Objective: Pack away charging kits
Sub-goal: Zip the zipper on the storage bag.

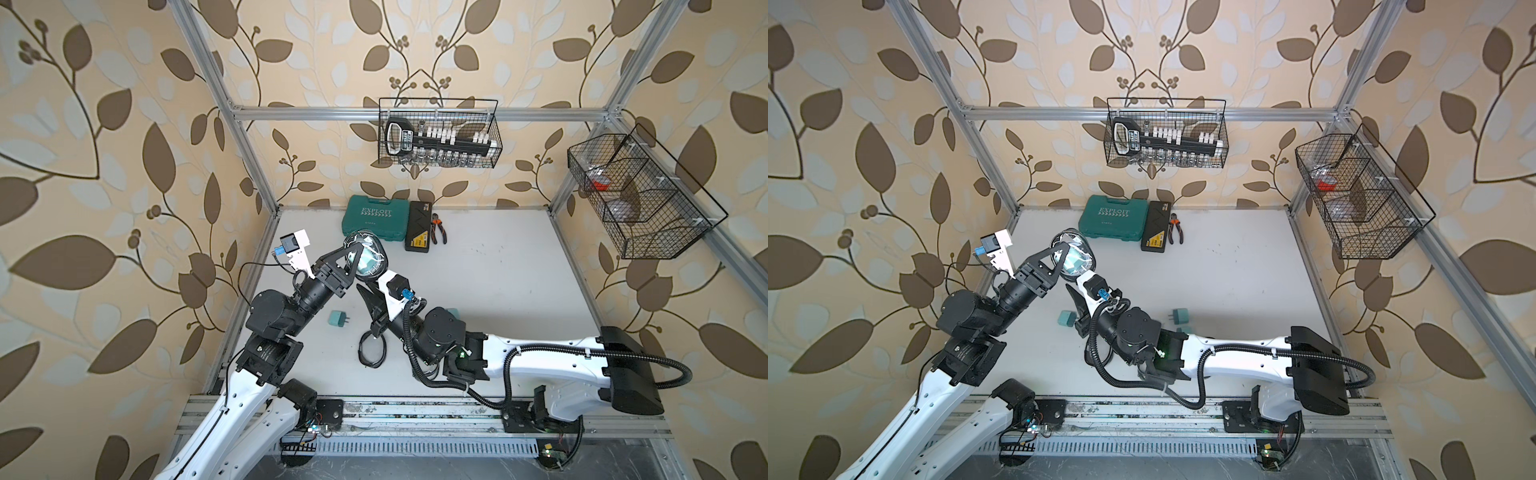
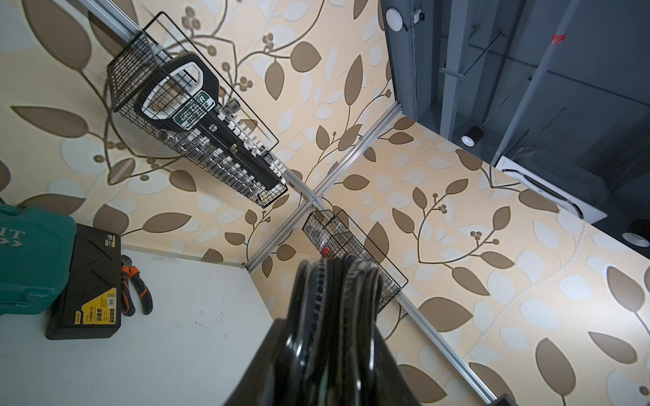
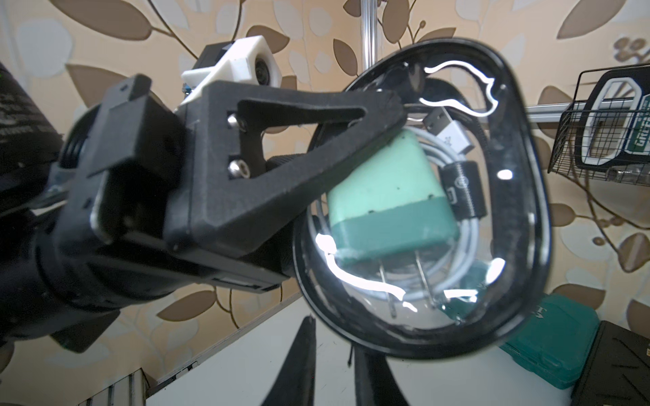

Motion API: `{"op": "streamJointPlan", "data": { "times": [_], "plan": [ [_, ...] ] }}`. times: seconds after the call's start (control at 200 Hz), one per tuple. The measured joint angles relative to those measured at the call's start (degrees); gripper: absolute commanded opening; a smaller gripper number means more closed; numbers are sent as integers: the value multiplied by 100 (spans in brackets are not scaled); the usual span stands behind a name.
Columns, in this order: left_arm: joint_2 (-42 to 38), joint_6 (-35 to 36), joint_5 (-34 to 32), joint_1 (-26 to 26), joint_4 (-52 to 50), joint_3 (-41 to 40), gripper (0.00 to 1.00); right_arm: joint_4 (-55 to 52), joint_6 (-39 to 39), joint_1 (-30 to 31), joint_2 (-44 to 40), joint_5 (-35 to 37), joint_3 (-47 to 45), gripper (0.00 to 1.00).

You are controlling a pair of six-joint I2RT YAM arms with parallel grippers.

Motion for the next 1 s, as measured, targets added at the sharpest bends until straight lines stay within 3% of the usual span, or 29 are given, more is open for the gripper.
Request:
{"op": "streamJointPlan", "data": {
  "times": [0.14, 0.29, 0.525, 0.76, 1.0],
  "plan": [
    [-24, 0, -46, 0, -2, -17, 0, -33, 136, -44, 0, -7, 4, 14],
    [-59, 0, -50, 0, -2, -24, 0, -42, 256, -59, 0, 0, 4, 0],
    [-157, 7, -153, 0, -9, -155, 0, -101, 343, -105, -11, -7, -22, 0],
    [-345, 31, -175, 0, -225, -302, 0, -125, 490, -533, -420, -105, -584, 0],
    [-376, -2, -44, -35, -229, -310, 0, -208, 162, -575, -684, -302, -715, 0]
  ]
}}
